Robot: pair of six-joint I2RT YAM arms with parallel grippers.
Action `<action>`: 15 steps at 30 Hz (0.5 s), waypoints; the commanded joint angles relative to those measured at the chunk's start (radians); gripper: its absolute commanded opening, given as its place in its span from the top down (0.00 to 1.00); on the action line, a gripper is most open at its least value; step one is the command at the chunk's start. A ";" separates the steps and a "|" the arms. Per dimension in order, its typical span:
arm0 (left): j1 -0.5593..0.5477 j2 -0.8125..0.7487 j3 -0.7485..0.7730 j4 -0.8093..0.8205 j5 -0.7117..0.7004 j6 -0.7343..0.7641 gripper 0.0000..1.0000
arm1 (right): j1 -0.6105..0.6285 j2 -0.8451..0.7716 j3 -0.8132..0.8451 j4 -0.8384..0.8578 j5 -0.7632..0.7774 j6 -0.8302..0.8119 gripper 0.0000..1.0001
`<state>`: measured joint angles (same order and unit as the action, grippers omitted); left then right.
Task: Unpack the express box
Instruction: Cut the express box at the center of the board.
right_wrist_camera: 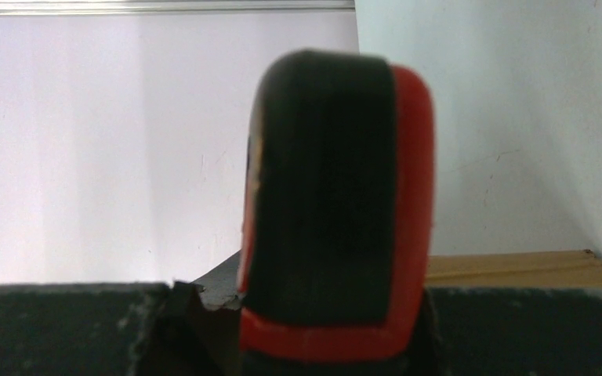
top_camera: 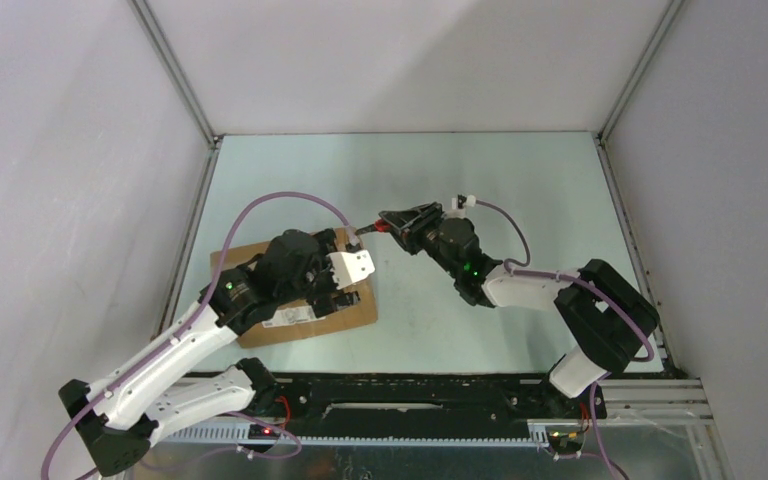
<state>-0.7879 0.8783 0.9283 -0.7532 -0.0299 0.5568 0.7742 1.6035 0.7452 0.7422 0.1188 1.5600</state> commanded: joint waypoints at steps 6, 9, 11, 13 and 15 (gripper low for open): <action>-0.004 0.008 -0.026 0.033 -0.019 -0.015 0.02 | 0.038 -0.085 -0.037 -0.013 -0.007 -0.047 1.00; -0.004 0.011 -0.026 0.036 -0.023 -0.015 0.02 | 0.038 -0.084 -0.047 -0.016 -0.009 -0.045 1.00; -0.003 0.012 -0.027 0.037 -0.024 -0.015 0.02 | 0.038 -0.083 -0.053 -0.020 -0.006 -0.046 1.00; -0.003 0.014 -0.026 0.036 -0.021 -0.015 0.02 | 0.038 -0.071 -0.053 -0.001 -0.020 -0.047 1.00; -0.003 0.017 -0.027 0.035 -0.021 -0.014 0.02 | 0.039 -0.059 -0.053 0.040 -0.046 -0.042 1.00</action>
<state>-0.7918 0.8822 0.9283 -0.7509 -0.0353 0.5568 0.7929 1.5532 0.6998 0.7300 0.1192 1.5364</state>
